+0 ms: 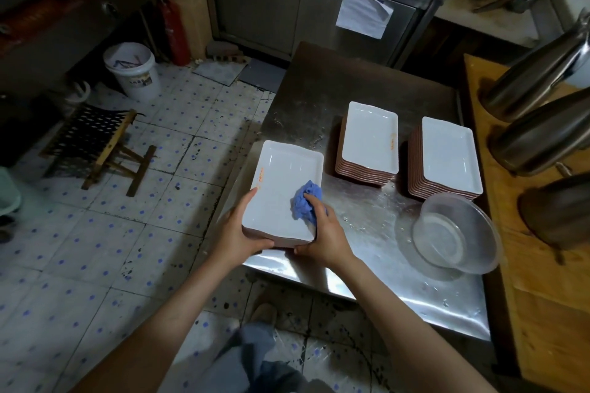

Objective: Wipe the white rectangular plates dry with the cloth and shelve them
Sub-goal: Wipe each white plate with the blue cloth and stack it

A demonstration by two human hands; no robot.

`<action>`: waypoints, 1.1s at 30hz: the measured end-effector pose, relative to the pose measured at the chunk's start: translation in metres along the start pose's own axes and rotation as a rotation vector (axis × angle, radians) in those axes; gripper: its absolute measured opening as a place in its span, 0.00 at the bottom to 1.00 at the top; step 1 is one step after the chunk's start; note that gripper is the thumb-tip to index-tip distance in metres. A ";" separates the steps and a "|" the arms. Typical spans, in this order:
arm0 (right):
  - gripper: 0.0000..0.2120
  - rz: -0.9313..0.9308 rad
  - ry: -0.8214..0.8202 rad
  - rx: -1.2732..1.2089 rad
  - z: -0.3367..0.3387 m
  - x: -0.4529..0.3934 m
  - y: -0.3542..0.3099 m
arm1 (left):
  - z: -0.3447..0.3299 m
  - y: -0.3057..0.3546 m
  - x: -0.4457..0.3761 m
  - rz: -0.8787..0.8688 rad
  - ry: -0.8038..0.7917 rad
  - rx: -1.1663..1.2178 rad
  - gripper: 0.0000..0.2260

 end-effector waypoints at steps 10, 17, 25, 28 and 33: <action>0.53 -0.005 0.033 -0.006 0.024 -0.035 0.005 | 0.009 0.008 -0.046 -0.023 -0.034 0.056 0.49; 0.53 -0.018 0.058 -0.044 0.048 -0.071 0.011 | 0.018 0.016 -0.091 -0.059 -0.053 0.089 0.49; 0.52 -0.042 0.126 -0.076 0.071 -0.110 0.019 | 0.027 0.024 -0.143 -0.100 -0.059 0.081 0.49; 0.51 -0.056 0.180 -0.075 0.074 -0.121 0.020 | 0.032 0.028 -0.158 -0.122 -0.050 0.056 0.48; 0.47 -0.056 0.233 -0.120 0.078 -0.139 0.019 | 0.039 0.038 -0.180 -0.137 -0.071 0.054 0.48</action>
Point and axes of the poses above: each hand's wrist, its own x-axis away from the middle knuckle, its own z-axis out of the back of the hand, y = z × x, the point moved 3 cm from there along -x, towards the middle knuckle, and after that the axes turned 15 degrees about -y, right-handed, at the moved point
